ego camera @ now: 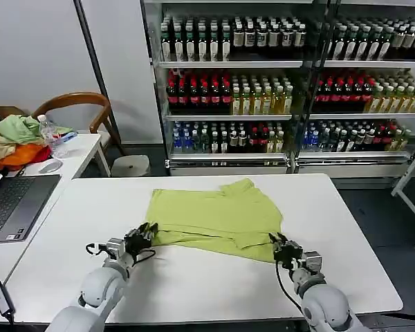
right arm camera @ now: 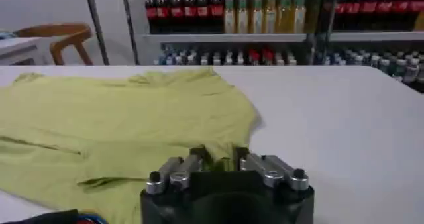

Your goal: Fold and organize the clothes.

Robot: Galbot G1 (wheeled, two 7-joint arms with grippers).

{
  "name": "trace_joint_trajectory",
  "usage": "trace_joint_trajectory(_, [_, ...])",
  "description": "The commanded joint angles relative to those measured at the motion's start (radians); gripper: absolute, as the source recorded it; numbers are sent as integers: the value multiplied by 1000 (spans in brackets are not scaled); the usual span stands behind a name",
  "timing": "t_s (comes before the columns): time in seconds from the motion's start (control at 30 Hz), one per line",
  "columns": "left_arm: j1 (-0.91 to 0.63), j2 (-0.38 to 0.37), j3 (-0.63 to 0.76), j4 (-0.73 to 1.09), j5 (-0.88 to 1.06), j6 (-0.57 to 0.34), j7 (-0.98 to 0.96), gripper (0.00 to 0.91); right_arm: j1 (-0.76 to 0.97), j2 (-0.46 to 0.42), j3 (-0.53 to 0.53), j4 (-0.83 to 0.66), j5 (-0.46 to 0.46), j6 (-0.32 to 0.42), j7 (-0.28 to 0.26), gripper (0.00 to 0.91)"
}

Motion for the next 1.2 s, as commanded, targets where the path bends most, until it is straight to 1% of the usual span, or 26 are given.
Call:
trace_joint_trajectory(0.03, [179, 43, -45, -249, -34, 27, -45, 907, -162, -26, 28, 170, -7, -6, 12, 907])
trace_joint_trajectory(0.13, [192, 32, -35, -241, -28, 46, -63, 907, -181, -12, 9, 147, -48, 6, 17, 907])
trace_joint_trajectory(0.2, [189, 27, -23, -225, -27, 72, -81, 907, -176, -5, 2, 111, -52, 9, 24, 907])
trace_joint_trajectory(0.43, [133, 17, -5, -145, -21, 79, -85, 907, -160, 5, 2, 56, -52, 9, 46, 907])
trace_joint_trajectory(0.47, [125, 16, -3, -141, -21, 85, -85, 907, -156, 6, 0, 47, -51, 9, 42, 846])
trace_joint_trajectory(0.5, [121, 16, 2, -131, -20, 93, -83, 907, -153, 9, -4, 40, -44, 9, 40, 514])
trace_joint_trajectory(0.53, [119, 16, 4, -127, -20, 96, -83, 635, -151, 10, -6, 36, -40, 9, 40, 0])
trace_joint_trajectory(0.57, [119, 15, 6, -122, -20, 93, -81, 322, -149, 12, -8, 32, -38, 9, 39, 0])
trace_joint_trajectory(0.6, [118, 15, 7, -113, -20, 90, -77, 60, -148, 12, -10, 30, -37, 10, 37, 0])
trace_joint_trajectory(0.63, [117, 15, 6, -107, -21, 90, -74, 40, -147, 13, -12, 30, -36, 10, 37, 0])
trace_joint_trajectory(1.2, [111, 2, 7, -90, -21, 70, -48, 40, -148, 9, -3, 59, -29, 10, 39, 0])
